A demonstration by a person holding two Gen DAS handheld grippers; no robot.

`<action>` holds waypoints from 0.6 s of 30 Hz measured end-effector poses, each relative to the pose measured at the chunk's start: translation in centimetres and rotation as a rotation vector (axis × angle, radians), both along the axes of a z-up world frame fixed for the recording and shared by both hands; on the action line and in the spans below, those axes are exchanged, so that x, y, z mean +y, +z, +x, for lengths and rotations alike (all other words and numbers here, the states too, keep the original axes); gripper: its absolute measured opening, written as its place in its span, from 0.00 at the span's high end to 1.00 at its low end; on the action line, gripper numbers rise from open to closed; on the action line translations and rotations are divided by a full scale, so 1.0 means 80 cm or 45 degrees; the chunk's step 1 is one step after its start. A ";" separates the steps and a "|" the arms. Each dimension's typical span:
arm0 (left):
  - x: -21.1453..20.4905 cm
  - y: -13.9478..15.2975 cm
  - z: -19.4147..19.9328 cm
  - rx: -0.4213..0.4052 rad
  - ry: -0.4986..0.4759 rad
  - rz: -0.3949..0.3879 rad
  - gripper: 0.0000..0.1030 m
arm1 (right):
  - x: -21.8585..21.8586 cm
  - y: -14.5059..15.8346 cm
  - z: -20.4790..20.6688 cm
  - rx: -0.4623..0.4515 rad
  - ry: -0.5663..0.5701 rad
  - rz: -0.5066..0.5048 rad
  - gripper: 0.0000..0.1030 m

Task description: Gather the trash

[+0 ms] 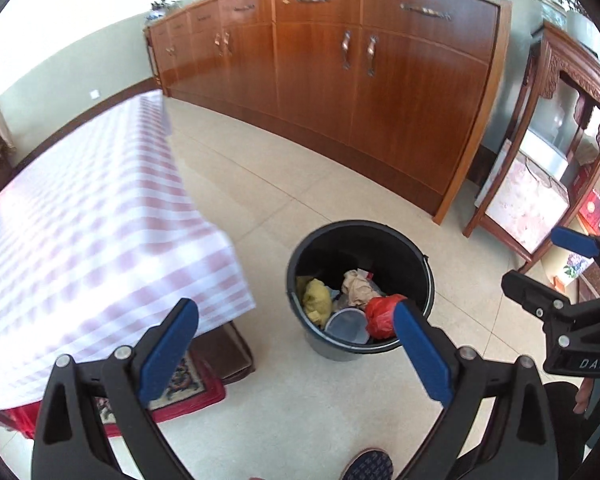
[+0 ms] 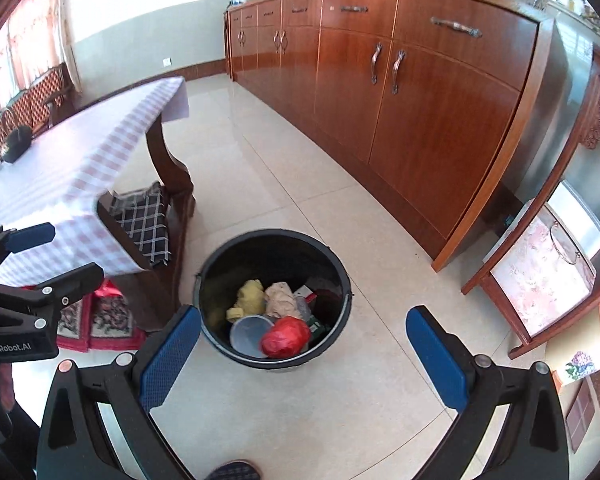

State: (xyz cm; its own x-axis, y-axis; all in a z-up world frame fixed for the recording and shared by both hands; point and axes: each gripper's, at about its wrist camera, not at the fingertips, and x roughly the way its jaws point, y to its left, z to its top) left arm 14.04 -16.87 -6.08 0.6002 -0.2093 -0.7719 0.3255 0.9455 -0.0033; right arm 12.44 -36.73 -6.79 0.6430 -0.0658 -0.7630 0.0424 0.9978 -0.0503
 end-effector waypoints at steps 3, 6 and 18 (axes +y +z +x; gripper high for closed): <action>0.029 0.027 -0.022 -0.033 0.065 -0.032 0.04 | 0.027 0.027 -0.027 -0.048 -0.018 -0.023 0.00; 0.052 0.055 -0.046 -0.076 0.128 -0.039 0.04 | 0.046 0.055 -0.054 -0.114 -0.044 -0.056 0.00; 0.112 0.149 -0.142 -0.336 0.258 -0.080 0.03 | 0.091 0.167 -0.164 -0.338 -0.077 -0.027 0.00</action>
State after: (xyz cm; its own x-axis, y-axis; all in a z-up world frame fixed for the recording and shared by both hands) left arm 2.70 -7.92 5.83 0.8117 -0.1078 -0.5741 0.1286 0.9917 -0.0043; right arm -0.67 -29.41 6.58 0.8146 -0.1245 -0.5666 0.1166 0.9919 -0.0503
